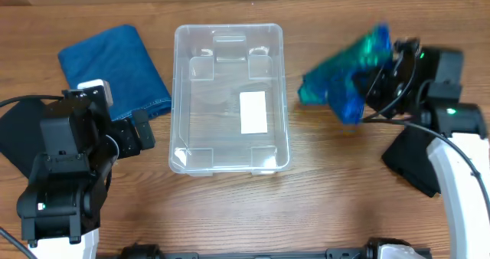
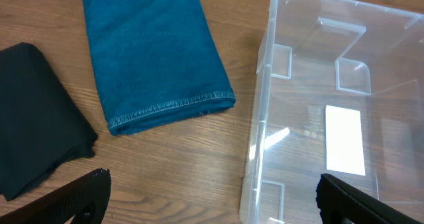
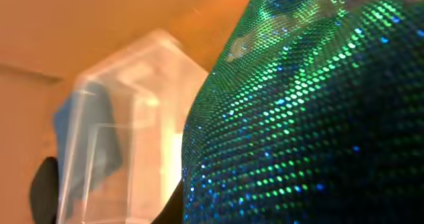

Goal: Pack container
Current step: 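Lift the sequined cloth with the right gripper and lower it into the bin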

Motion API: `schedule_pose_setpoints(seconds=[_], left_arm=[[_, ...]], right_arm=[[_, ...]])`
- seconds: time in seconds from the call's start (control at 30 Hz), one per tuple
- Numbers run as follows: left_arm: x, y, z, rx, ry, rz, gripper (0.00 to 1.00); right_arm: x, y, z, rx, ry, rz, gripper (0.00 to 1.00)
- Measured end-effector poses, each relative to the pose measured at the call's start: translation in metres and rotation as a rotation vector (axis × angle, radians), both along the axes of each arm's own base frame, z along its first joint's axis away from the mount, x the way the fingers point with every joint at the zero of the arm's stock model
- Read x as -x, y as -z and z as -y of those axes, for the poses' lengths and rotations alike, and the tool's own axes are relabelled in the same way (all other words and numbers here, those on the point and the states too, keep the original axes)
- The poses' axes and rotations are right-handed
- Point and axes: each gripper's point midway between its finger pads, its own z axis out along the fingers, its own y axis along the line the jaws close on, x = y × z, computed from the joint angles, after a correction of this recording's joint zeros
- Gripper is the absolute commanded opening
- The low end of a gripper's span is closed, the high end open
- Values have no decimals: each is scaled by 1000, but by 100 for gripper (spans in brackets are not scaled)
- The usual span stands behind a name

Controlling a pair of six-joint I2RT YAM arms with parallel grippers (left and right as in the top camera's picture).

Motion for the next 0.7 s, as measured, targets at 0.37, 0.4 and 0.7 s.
schedule_pose_setpoints(seconds=[0.37, 0.4, 0.7], left_arm=[[0, 0, 0, -2, -2, 0, 100], [0, 0, 0, -2, -2, 0, 100], [3, 3, 0, -1, -2, -16, 100]], right_arm=[[20, -72, -142, 179, -436, 293, 4], [19, -60, -158, 188, -482, 277, 4], [3, 52, -258, 254, -710, 157, 4]])
